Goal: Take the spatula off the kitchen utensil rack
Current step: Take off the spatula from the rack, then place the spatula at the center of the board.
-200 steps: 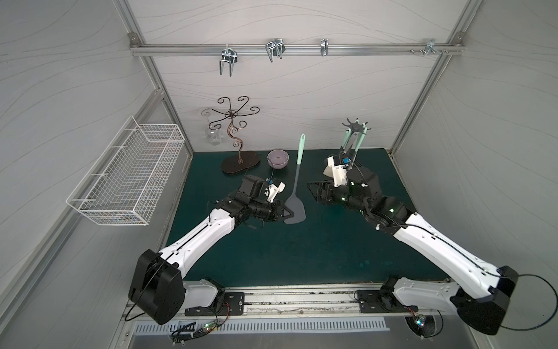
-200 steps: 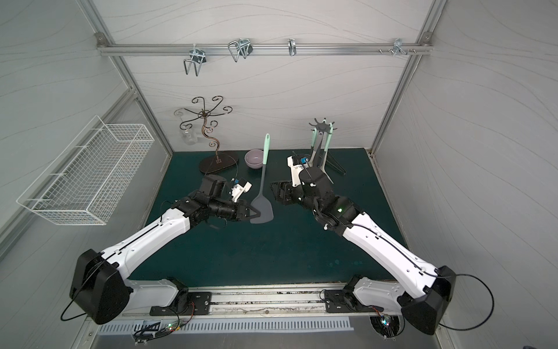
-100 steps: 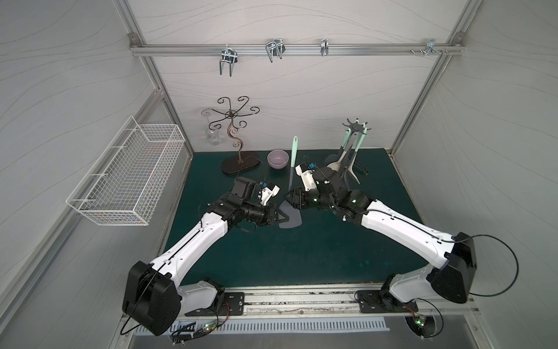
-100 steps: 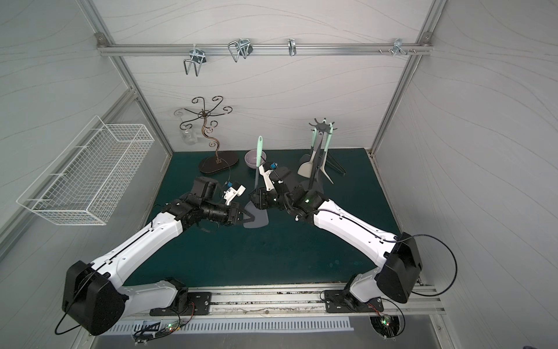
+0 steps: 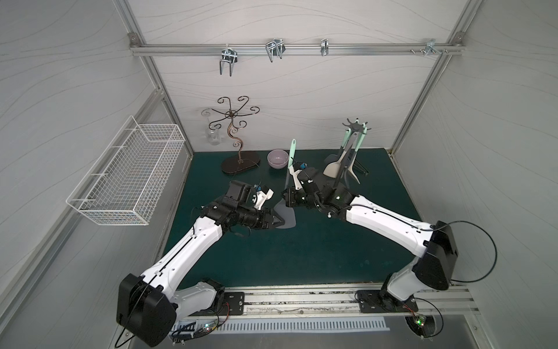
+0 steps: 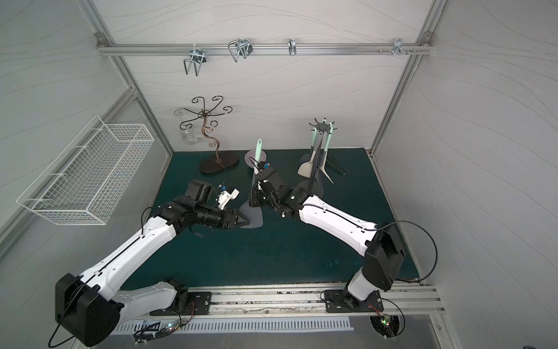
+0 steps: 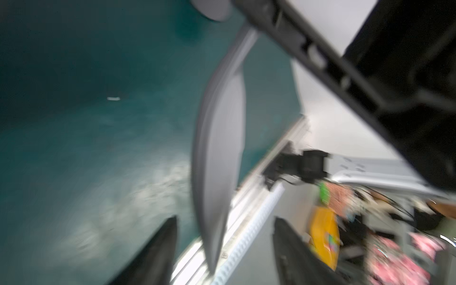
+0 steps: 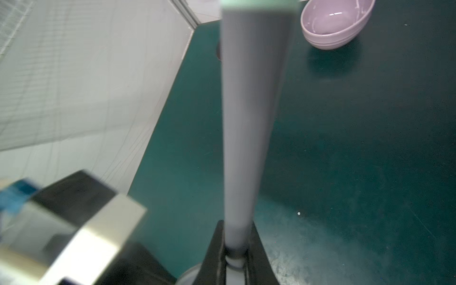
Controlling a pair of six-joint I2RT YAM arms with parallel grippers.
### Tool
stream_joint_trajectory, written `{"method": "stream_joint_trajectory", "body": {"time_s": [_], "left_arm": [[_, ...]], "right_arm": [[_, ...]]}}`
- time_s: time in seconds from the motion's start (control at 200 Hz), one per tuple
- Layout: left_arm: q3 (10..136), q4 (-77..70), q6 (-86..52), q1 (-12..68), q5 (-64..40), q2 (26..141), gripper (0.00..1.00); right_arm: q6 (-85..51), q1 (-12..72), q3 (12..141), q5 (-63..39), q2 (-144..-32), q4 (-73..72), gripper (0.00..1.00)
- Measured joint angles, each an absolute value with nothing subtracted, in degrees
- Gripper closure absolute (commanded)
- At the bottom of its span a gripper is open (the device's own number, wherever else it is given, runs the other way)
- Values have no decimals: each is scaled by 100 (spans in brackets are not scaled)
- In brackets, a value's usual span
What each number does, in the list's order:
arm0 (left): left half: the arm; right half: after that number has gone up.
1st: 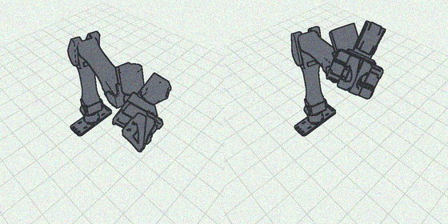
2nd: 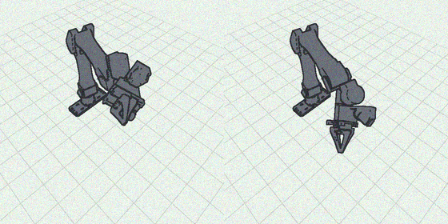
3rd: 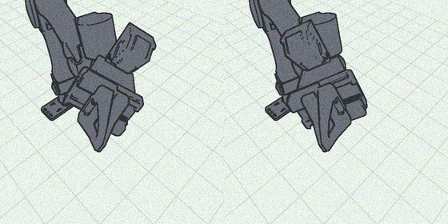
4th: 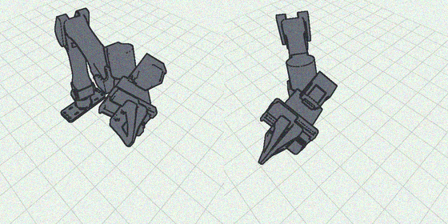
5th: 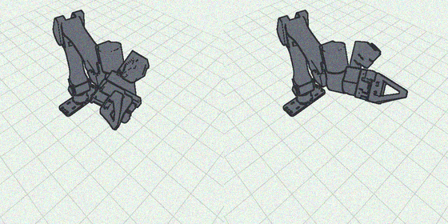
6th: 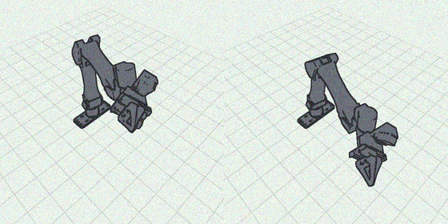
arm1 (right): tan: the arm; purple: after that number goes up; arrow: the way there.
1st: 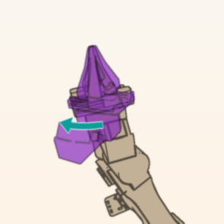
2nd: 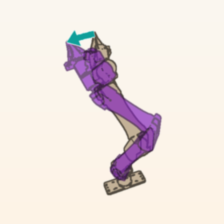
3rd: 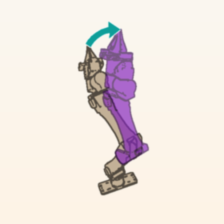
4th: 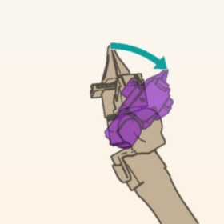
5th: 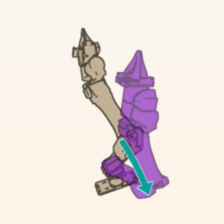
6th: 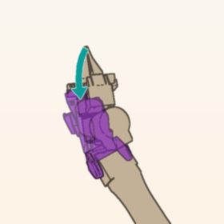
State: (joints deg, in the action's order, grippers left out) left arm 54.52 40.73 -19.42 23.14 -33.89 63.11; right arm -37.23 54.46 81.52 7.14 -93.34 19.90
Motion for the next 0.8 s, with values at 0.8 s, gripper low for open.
{"method": "stream_joint_trajectory", "body": {"time_s": [0.8], "left_arm": [[6342, 4864, -1350, 2276, 3238, 3785, 15]], "right_arm": [[-4858, 6694, 13249, 384, -14560, 3301, 100]]}}
